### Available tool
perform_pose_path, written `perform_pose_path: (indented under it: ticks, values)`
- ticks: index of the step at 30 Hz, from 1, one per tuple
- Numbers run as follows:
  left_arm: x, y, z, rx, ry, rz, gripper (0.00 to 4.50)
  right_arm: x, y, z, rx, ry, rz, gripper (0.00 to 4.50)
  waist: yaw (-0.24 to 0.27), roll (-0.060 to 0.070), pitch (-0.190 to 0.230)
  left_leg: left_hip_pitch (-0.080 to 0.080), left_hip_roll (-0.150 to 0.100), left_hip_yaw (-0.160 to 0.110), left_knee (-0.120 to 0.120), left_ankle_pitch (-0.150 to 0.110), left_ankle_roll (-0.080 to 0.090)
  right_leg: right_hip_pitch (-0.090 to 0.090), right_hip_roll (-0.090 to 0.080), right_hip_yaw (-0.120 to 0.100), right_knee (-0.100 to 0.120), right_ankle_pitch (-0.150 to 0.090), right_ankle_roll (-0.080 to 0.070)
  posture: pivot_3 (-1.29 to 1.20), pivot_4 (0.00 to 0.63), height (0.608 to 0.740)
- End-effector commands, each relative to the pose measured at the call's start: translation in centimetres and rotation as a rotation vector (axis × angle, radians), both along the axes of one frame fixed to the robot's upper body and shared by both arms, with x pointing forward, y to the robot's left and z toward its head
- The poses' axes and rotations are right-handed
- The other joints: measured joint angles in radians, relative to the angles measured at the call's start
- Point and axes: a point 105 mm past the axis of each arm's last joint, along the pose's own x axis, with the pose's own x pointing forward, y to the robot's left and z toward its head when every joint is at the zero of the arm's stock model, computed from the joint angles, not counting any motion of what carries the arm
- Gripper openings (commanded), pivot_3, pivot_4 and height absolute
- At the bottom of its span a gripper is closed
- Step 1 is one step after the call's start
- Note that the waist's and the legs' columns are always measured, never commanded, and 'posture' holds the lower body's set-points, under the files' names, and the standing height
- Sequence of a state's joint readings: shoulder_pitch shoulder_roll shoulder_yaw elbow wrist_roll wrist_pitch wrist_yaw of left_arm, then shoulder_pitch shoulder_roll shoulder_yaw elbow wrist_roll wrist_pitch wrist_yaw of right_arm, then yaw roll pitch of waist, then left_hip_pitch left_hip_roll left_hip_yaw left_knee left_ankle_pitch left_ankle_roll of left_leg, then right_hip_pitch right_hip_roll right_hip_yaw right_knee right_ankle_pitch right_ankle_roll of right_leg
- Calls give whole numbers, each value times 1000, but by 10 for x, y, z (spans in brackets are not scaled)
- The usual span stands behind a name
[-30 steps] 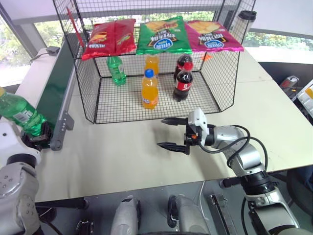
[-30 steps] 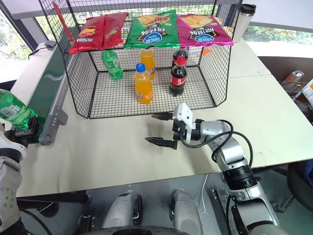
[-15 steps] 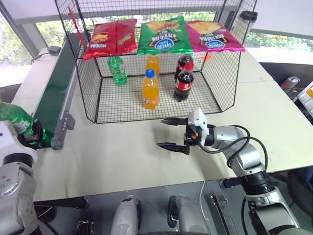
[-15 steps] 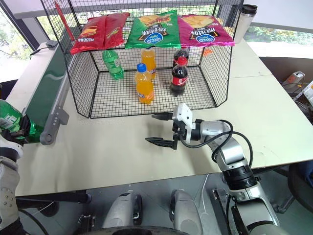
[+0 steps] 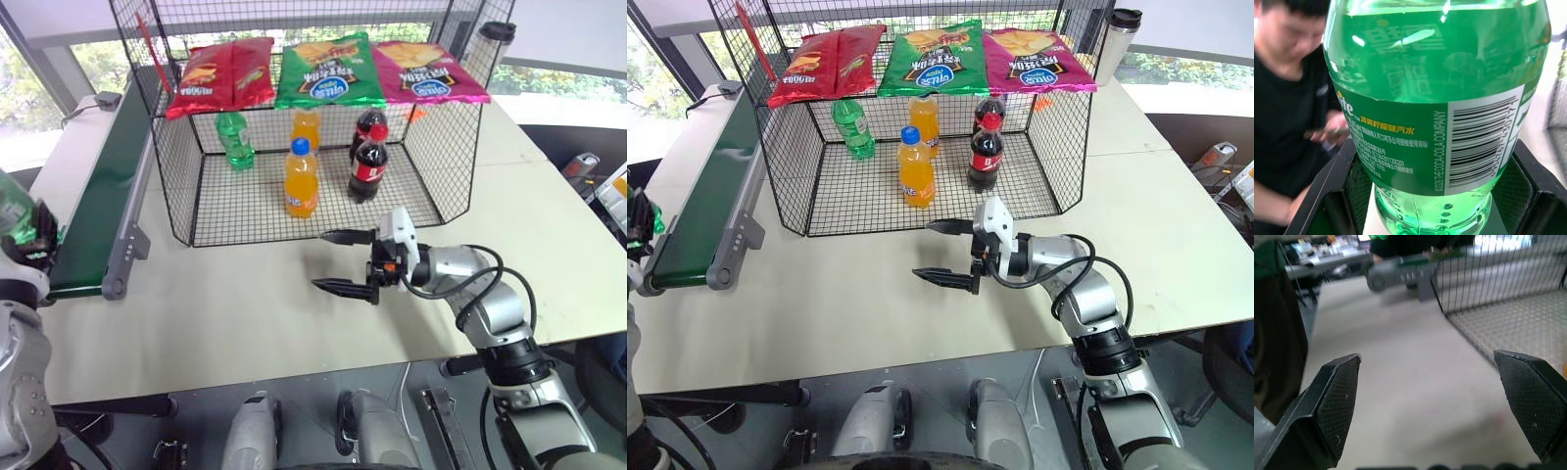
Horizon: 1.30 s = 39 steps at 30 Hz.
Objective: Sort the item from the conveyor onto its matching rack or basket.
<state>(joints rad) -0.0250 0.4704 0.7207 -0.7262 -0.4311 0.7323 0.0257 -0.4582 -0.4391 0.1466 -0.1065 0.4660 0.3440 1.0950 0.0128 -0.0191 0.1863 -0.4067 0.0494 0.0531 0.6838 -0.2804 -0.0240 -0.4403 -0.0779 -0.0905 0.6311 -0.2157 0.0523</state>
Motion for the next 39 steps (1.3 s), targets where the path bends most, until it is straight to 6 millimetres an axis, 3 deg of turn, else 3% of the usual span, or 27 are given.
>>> perform_pose_path:
  ticks: [1,7,12,19,25,28,39]
  values:
    - [1,-35,19,76,-21,-194,2713,-3,2,16,33,-48,11,4500,0,0,0,0,0,0,0,0,0,0,0,0,0,0,0,0,150,740]
    - [6,-78,9,58,56,-443,2713,13,-2,11,-39,-58,-81,4500,-2,0,0,0,0,0,0,0,0,0,0,0,0,0,0,0,150,740]
    - [20,-109,-5,81,118,-592,2713,27,-7,-5,-117,-60,-162,4500,0,0,0,0,0,0,0,0,0,0,1,0,0,0,0,0,150,740]
    - [67,-132,-21,80,125,-620,2713,37,-11,-18,-167,-68,-221,4500,0,0,0,0,-1,1,0,0,0,0,1,0,0,0,0,0,150,740]
    - [104,-156,-52,74,189,-618,2713,37,-12,-19,-174,-68,-225,4500,0,0,0,-1,0,1,-1,0,0,-1,1,0,0,0,1,0,150,740]
    - [120,-161,-65,68,219,-581,2713,37,-13,-17,-173,-66,-233,4500,0,0,0,-1,0,1,-1,0,0,-1,1,0,0,1,1,0,150,740]
    - [158,-158,-70,-25,170,-480,2713,34,-13,-19,-173,-60,-229,4500,0,0,0,-1,0,1,0,0,0,-1,0,0,0,1,1,0,150,740]
